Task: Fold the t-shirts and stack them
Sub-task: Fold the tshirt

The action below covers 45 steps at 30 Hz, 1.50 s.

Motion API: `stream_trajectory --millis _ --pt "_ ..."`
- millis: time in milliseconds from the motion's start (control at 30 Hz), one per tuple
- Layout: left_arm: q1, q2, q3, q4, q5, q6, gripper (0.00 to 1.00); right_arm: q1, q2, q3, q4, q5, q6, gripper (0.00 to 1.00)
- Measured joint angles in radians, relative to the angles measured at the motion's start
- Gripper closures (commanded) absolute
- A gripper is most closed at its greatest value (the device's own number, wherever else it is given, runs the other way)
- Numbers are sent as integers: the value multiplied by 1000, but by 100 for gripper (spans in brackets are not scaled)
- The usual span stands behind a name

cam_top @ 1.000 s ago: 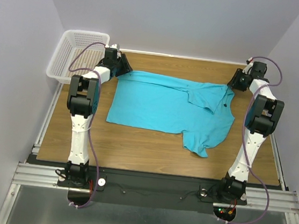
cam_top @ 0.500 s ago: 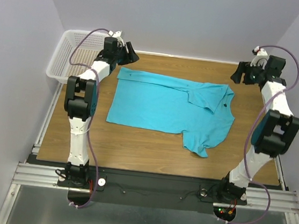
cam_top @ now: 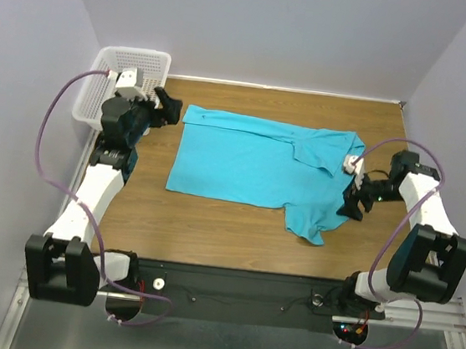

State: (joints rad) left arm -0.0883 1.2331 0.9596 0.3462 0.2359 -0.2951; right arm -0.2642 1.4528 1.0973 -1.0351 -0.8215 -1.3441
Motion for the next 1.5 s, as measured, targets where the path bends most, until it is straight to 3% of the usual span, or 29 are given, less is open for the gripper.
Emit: stream_trajectory --millis 167,433,833,1067,1333,1367,1400,1500 --pt "54 -129 -171 -131 -4 -20 12 59 -101 -130 -159 24 -167 26" --pt "50 -211 -442 -338 29 -200 28 254 -243 -288 -134 104 -127 27" --pt "43 -25 -460 -368 -61 -333 32 258 -243 -290 -33 146 -33 25" --pt "34 2 -460 -366 -100 -354 37 258 -247 -296 -30 169 -54 25" --pt "31 61 -453 -293 -121 -375 55 258 -242 -296 -29 169 -55 25" --pt "31 72 -453 -280 -124 -378 62 258 -242 -296 -29 169 -55 25" --pt "31 79 -452 -273 -124 -381 62 258 -242 -296 -29 169 -55 25" --pt "31 110 -447 -240 -121 -385 80 258 -242 -296 -29 174 -61 25"
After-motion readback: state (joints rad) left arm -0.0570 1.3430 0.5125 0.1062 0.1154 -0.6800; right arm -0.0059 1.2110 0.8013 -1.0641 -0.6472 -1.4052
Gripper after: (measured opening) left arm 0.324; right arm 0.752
